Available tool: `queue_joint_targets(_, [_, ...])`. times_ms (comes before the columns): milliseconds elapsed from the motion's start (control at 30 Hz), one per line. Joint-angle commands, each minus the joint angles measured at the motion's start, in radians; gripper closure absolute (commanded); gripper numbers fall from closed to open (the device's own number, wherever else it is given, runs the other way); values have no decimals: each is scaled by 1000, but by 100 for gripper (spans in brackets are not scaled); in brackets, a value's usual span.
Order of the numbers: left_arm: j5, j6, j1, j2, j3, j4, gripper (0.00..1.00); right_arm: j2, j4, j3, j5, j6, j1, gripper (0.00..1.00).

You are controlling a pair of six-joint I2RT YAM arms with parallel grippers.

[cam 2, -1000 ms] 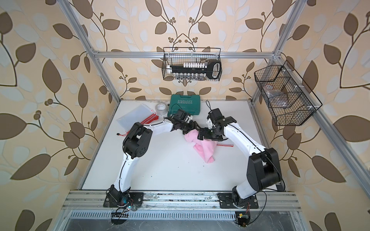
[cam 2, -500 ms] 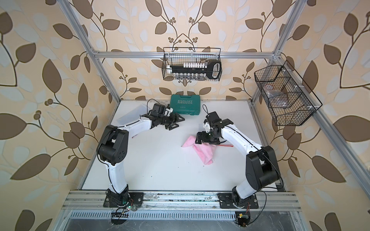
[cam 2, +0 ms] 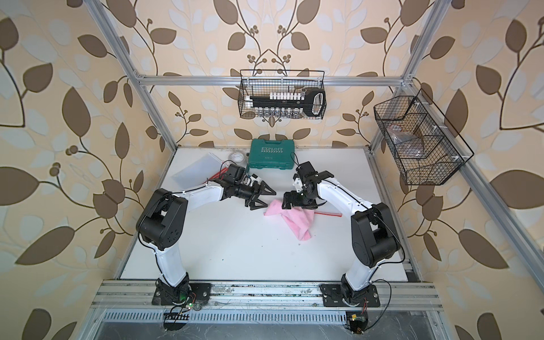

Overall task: Wipe the document bag
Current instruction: Place the cleaning item at the center of the board.

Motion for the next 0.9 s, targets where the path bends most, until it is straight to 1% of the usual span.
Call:
queue_joint_targets(0, [40, 50, -32, 28, 68, -55, 17, 20, 2, 38, -11, -11, 7, 6])
queue_joint_targets(33, [44, 50, -37, 45, 77, -59, 17, 19, 3, 43, -13, -10, 7, 6])
queue_joint_targets(100, [52, 50, -45, 77, 97, -83, 21, 22, 0, 56, -15, -8, 7, 6])
queue_joint_targets(133, [52, 74, -45, 87, 97, -89, 24, 22, 0, 60, -15, -8, 6, 6])
queue_joint_targets(233, [49, 84, -45, 106, 96, -101, 36, 19, -3, 70, -23, -6, 8, 6])
queue_joint_targets(267, [53, 82, -46, 114, 95, -101, 46, 18, -3, 71, -27, -4, 8, 6])
queue_joint_targets(333, [41, 90, -47, 118, 93, -114, 75, 13, -6, 71, -27, -3, 7, 6])
queue_joint_targets(400, [31, 104, -45, 117, 95, -132, 99, 6, -12, 71, -26, -3, 7, 5])
queue_joint_targets(500, [-3, 131, -35, 92, 83, -164, 100, -10, -30, 70, -13, -7, 5, 2])
queue_joint_targets(567, [-27, 183, -21, 74, 87, -238, 100, -26, -44, 68, 28, -2, -2, 2])
queue_joint_targets(633, [-66, 259, 6, 38, 78, -341, 100, -41, -41, 56, 24, 7, -43, 2])
queue_joint_targets(700, [-99, 327, 45, -23, 18, -413, 100, -44, -28, 46, 18, 15, -102, 2])
queue_joint_targets(800, [-127, 402, 100, -93, -73, -485, 100, 1, -16, 62, 90, 13, -147, 2])
queue_joint_targets(867, [-170, 452, 109, -115, -98, -540, 100, 67, -23, 99, 146, 13, -159, 3])
